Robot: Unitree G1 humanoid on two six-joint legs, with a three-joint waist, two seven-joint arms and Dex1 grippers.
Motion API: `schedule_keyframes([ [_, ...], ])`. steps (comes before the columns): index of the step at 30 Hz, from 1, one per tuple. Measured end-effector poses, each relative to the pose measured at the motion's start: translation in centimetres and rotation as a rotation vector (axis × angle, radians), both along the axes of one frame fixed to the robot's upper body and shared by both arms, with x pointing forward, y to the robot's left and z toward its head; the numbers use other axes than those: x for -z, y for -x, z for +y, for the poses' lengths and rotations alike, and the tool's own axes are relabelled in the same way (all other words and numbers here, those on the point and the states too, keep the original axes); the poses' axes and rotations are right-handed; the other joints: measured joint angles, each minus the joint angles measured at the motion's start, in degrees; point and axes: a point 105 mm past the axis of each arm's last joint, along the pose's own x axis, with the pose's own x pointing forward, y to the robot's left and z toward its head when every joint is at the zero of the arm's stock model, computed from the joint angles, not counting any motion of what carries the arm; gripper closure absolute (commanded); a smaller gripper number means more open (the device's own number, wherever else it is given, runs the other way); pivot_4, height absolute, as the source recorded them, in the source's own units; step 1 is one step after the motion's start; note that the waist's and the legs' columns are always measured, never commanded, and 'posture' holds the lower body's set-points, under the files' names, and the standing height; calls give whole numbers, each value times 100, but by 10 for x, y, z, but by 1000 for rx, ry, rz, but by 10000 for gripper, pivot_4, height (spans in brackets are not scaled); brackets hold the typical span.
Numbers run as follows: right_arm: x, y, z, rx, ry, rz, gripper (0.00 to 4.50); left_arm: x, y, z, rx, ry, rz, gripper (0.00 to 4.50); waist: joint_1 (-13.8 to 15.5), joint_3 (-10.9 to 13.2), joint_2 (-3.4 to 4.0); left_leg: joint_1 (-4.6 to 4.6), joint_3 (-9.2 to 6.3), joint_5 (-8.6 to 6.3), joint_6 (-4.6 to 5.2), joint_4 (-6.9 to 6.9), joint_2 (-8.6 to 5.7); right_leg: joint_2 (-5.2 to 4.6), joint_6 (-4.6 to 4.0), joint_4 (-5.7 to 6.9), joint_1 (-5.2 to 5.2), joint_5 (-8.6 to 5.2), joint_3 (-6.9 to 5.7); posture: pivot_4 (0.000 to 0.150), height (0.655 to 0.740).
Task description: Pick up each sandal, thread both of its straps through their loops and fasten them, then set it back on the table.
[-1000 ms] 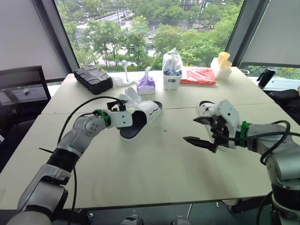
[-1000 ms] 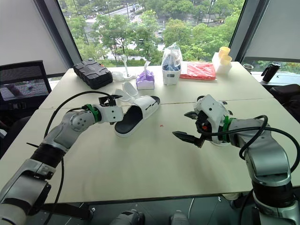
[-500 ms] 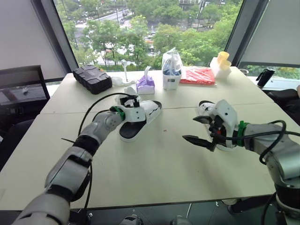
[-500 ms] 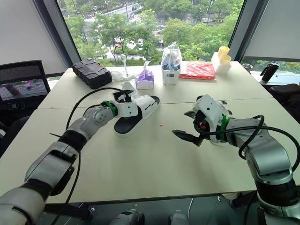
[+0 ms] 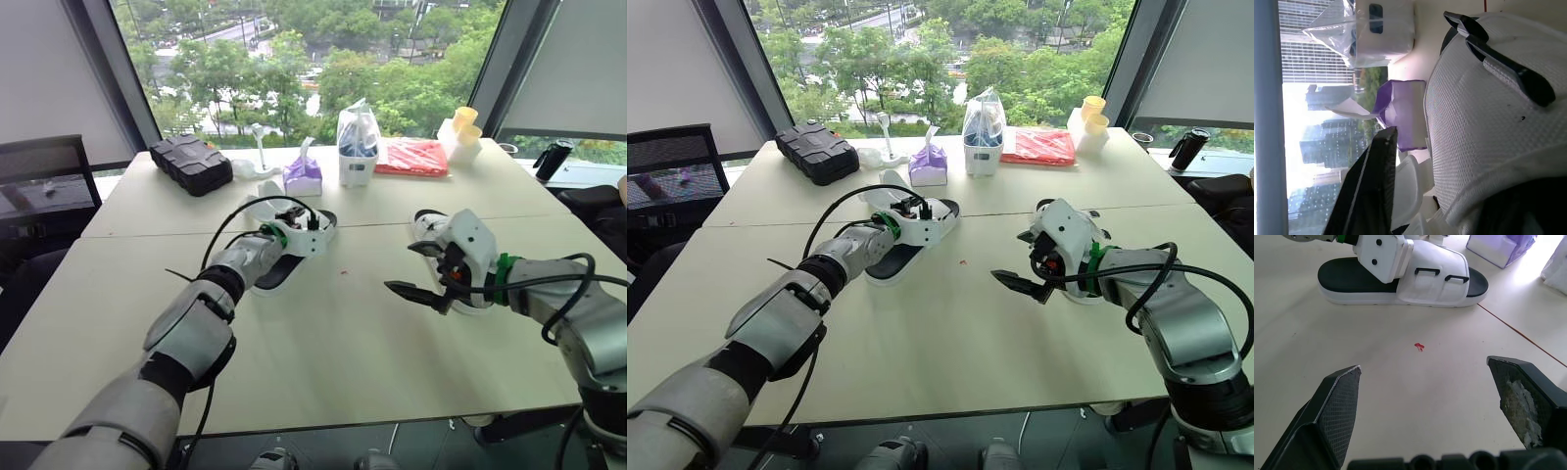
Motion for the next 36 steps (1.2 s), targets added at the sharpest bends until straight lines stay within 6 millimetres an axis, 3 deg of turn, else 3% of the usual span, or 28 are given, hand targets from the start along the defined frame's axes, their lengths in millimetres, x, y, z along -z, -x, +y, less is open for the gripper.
schedule_keyframes([
  [1, 2, 0, 0, 2, -2, 6, 0, 2, 0, 1, -6, -8, 1, 44651, 1, 2, -3, 0, 0, 0, 0, 0, 0, 0, 0, 0, 0, 0, 0, 1500, 7400],
  [11, 2, 1, -2, 15, -8, 5, 0, -6, 4, -4, 70, 10, -80, 44651, 2, 10, -17, -14, 0, 0, -1, 0, 0, -3, 0, 1, -16, 0, 1, 1500, 7400],
  [17, -9, -5, -22, 71, 19, -35, 0, -31, 37, -28, 434, 23, -200, 44651, 12, 10, -17, -59, 3, 4, -8, 6, -1, -7, 2, 6, -61, 4, 6, 1500, 7400],
  [22, -19, -9, -41, 122, 31, -65, 0, -38, 72, -34, 717, -21, -257, 44651, 5, 9, -16, -60, 8, 2, -4, 6, -1, -7, 3, 5, -62, 5, 10, 1500, 7400],
  [28, -21, -10, -48, 129, 42, -82, 0, -17, 103, -36, 951, -118, -261, 44651, 9, 9, -16, -60, 11, 2, -2, 10, -3, -3, 5, 7, -61, 6, 10, 1500, 7400],
  [33, -21, -10, -48, 132, 45, -87, 0, 13, 114, -37, 1068, -224, -267, 44651, 13, 9, -16, -63, 14, 3, 1, 15, -5, -2, 9, 9, -59, 8, 10, 1500, 7400],
  [36, -21, -9, -47, 131, 46, -92, 0, 20, 115, -42, 1100, -261, -285, 44651, 18, 9, -16, -64, 15, 2, 3, 23, -6, -2, 12, 12, -58, 9, 10, 1500, 7400],
])
